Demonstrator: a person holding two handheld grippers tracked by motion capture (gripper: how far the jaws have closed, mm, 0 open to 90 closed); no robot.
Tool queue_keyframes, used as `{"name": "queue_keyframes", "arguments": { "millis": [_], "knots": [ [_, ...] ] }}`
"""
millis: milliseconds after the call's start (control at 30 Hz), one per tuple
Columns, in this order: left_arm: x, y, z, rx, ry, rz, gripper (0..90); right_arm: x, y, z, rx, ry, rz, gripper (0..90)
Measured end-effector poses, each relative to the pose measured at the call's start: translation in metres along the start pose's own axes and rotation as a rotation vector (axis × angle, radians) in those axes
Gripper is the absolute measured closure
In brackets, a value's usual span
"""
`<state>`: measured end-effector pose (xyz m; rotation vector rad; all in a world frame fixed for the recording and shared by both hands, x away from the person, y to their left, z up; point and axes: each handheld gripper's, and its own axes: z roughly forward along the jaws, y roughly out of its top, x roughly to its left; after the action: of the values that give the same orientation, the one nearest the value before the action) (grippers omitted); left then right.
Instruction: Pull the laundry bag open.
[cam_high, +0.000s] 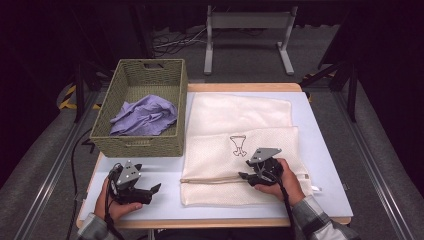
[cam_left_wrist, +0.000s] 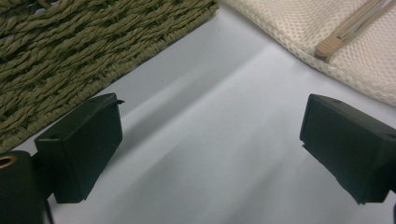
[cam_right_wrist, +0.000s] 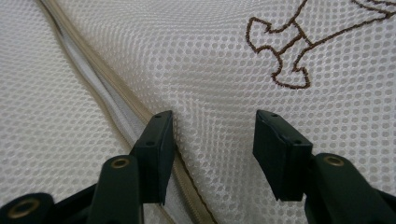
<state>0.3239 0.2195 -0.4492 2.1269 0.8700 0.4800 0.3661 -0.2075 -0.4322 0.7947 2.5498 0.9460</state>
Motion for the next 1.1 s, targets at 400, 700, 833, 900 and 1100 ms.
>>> {"name": "queue_keyframes", "arguments": {
  "millis": [400, 700, 833, 900, 1100],
  "knots": [
    [0.0, -0.001, 0.0, -0.002, -0.003, -0.001, 6.8, -0.003, -0.002, 0.005, 0.024, 0.051, 0.007, 48.5],
    [0.0, -0.001, 0.001, 0.002, -0.004, 0.002, 7.4, -0.008, 0.001, 0.005, 0.04, 0.033, 0.015, 70.7],
    [0.0, -0.001, 0.002, 0.006, -0.005, 0.001, 7.3, -0.005, 0.004, 0.006, 0.044, 0.032, -0.008, 79.7],
    [0.0, -0.001, 0.002, 0.008, -0.004, 0.002, 7.3, -0.002, 0.004, 0.006, 0.046, 0.019, -0.033, 83.6],
    [0.0, -0.002, 0.001, 0.01, -0.009, 0.004, 7.3, 0.002, 0.005, 0.002, 0.034, -0.003, -0.076, 86.6]
  ]
}}
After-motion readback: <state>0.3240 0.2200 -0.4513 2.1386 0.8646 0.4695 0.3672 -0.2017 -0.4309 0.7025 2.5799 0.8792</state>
